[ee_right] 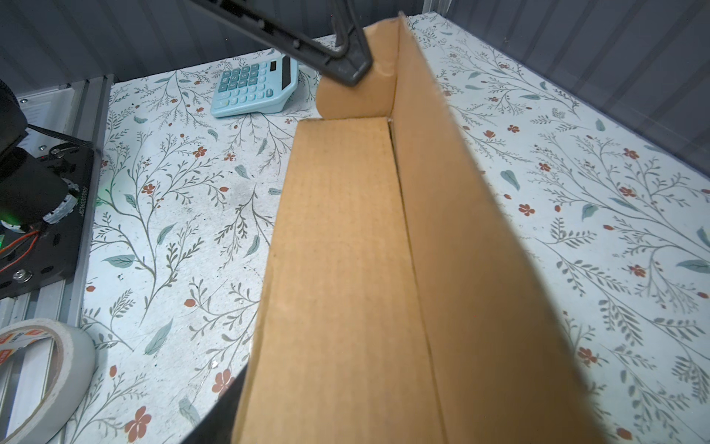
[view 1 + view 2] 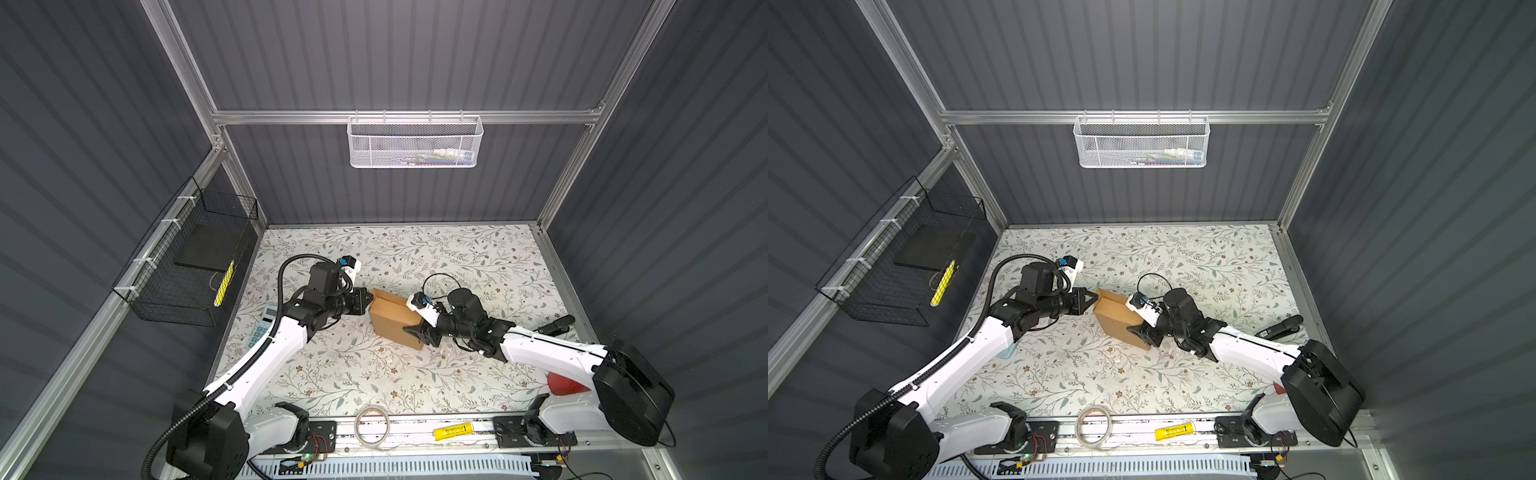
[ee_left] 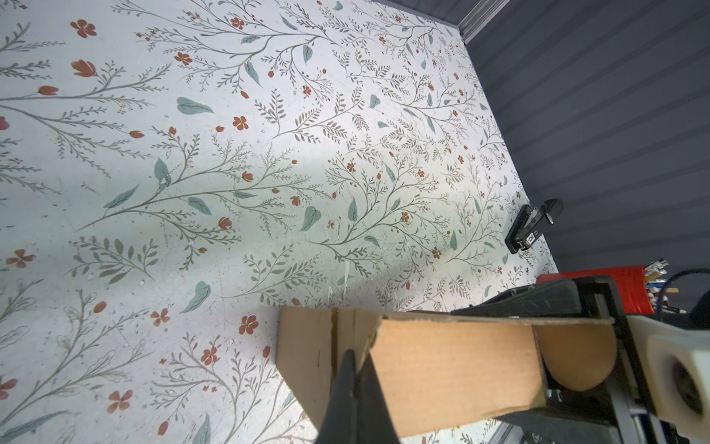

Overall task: Assemble paper box
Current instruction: Fold and tuck the lid into the gap.

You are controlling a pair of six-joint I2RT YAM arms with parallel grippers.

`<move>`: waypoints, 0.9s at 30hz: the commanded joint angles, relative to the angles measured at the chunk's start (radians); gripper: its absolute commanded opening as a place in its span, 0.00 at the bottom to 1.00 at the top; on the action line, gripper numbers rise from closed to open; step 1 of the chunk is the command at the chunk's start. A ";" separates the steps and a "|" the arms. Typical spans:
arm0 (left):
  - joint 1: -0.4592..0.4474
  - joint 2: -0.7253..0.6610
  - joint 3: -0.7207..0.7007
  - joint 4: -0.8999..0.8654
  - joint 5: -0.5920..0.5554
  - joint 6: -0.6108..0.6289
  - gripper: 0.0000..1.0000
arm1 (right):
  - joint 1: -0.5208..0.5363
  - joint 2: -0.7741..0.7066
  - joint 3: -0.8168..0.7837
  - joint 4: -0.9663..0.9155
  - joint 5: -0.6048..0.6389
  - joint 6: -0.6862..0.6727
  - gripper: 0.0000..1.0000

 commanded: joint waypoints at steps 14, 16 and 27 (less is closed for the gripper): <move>-0.026 -0.034 -0.115 0.003 -0.144 -0.033 0.00 | -0.005 -0.003 -0.005 -0.012 -0.020 0.034 0.58; -0.042 -0.034 -0.121 0.016 -0.160 -0.040 0.00 | -0.006 -0.009 -0.006 -0.012 -0.021 0.038 0.59; -0.106 -0.006 -0.123 0.045 -0.231 -0.048 0.00 | -0.009 -0.026 -0.014 -0.017 -0.016 0.042 0.62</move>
